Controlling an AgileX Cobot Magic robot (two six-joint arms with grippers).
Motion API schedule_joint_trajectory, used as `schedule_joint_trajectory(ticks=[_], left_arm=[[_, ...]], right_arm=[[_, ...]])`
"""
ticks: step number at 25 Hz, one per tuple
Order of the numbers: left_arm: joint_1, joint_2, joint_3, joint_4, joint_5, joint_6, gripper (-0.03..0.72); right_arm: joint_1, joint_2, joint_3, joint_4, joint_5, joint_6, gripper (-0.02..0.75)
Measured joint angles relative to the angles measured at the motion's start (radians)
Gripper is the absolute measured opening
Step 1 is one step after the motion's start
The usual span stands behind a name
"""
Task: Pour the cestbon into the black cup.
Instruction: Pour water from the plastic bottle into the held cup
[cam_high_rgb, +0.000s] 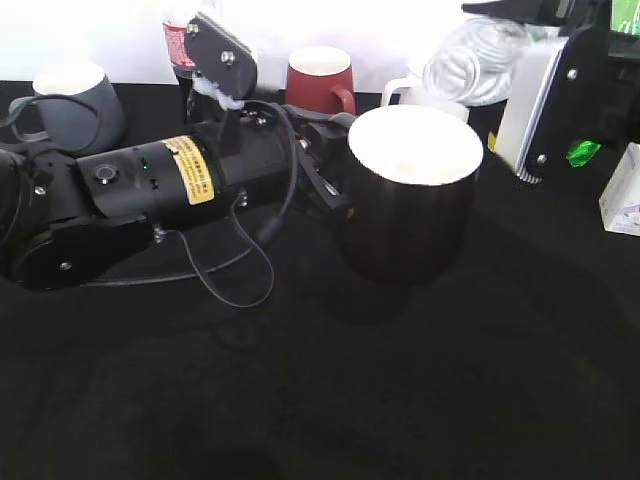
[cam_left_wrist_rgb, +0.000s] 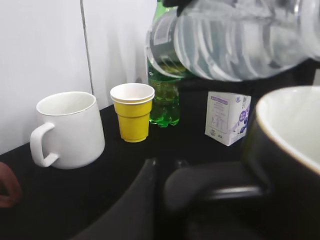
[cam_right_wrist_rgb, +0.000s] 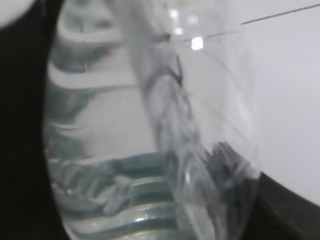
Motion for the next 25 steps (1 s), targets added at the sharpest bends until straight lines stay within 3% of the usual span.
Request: schedule_joint_trajectory(ticks=[3, 11, 15, 25], left_arm=[[0.0, 0.0, 0.0, 0.001, 0.0, 0.0, 0.05], [0.0, 0.0, 0.0, 0.003, 0.0, 0.0, 0.05], [0.0, 0.0, 0.0, 0.004, 0.0, 0.0, 0.05], [0.0, 0.0, 0.0, 0.012, -0.016, 0.0, 0.05]], right_arm=[[0.0, 0.0, 0.0, 0.07, 0.0, -0.124, 0.501], [0.0, 0.0, 0.0, 0.088, 0.0, -0.202, 0.501], [0.0, 0.0, 0.0, 0.089, -0.082, -0.207, 0.501], [0.0, 0.0, 0.0, 0.12, -0.113, -0.388, 0.501]])
